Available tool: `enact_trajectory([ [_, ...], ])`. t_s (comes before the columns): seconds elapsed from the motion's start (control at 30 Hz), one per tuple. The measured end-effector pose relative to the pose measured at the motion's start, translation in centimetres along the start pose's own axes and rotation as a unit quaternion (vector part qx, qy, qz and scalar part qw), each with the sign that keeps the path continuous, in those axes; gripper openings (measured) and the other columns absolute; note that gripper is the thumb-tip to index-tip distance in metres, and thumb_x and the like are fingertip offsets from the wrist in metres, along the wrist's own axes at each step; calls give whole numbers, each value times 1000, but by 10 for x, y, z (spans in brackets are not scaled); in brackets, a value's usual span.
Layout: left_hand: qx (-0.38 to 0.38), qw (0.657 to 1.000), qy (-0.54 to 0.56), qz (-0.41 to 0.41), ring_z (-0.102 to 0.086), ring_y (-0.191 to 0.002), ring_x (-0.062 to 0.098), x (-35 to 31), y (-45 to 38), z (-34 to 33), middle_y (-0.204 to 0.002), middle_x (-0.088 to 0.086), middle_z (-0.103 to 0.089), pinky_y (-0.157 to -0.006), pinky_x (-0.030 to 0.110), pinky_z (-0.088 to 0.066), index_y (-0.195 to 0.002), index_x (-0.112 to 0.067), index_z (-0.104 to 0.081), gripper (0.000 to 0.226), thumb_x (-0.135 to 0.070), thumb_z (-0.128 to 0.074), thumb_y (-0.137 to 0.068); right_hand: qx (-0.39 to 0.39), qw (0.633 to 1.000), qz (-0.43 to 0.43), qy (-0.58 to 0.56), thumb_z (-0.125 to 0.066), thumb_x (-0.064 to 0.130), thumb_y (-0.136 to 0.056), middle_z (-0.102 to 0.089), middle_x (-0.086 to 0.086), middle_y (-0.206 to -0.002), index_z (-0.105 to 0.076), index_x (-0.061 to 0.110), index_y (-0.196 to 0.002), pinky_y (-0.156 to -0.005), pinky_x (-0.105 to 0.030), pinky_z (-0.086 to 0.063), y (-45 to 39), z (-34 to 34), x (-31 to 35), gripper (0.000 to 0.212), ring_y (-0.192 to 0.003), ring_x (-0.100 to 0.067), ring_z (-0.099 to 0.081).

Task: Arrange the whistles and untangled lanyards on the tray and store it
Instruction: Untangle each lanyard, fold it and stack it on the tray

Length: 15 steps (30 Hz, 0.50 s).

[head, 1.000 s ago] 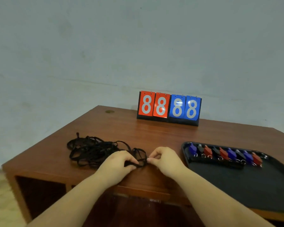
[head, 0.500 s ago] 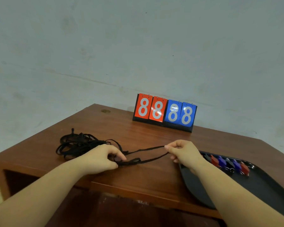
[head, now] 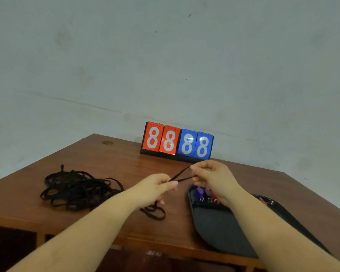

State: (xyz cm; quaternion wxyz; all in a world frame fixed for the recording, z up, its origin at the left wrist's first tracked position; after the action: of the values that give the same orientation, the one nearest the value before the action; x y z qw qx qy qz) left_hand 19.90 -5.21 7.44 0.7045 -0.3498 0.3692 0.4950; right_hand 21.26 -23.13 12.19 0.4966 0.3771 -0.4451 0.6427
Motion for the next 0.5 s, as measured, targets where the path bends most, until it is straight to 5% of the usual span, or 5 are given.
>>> enact_trajectory([
  [0.07,3,1000,8,16,-44,-57,6,6,2,3,-59,-12,-41,-63,19,-46,-87,-22,-61,28,-41,-43,-96,-29,999,-15,-16,-66,14,-85,-66,-5,-76,-65,10,-85,-64,-23,-53,-1,17,-7,4,-66,-13,-62],
  [0.2,12,1000,13,25,-38,-54,5,21,6,14,-54,-12,-37,-65,25,-40,-85,-23,-62,30,-39,-39,-97,-43,998,-41,9,-65,16,-87,-65,-4,-76,-65,11,-84,-68,-25,-54,2,40,-21,6,-68,-13,-60],
  [0.3,12,1000,7,17,-35,-50,3,22,8,16,-56,-12,-38,-57,20,-35,-87,-23,-63,32,-39,-37,-98,9,975,-13,223,-59,35,-90,-63,12,-102,-63,25,-104,-88,-25,-44,10,35,-25,18,-98,-8,-58],
  [0.37,19,1000,-2,1,-35,-48,2,15,7,12,-55,-12,-39,-53,18,-33,-86,-24,-63,32,-39,-37,-98,51,969,37,237,-51,39,-93,-52,18,-121,-51,31,-126,-95,-21,-37,13,15,-21,34,-115,-4,-49],
  [0.5,26,999,1,-35,-41,-46,-2,0,4,8,-49,-17,-47,-56,17,-33,-78,-24,-58,32,-38,-37,-98,137,961,81,226,-37,42,-98,-53,20,-114,-54,28,-124,-89,-15,-35,19,-31,-8,35,-108,1,-49],
])
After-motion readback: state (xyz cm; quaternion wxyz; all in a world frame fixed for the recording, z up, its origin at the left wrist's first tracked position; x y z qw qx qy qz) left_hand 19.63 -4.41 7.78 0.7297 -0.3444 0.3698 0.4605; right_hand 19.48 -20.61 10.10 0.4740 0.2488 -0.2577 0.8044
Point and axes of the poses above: each hand's wrist, its own y-axis away from the middle knuckle, its own z-axis out of the back of the hand, x = y × z, the point moved 1 cm from there along -y, towards the middle knuckle
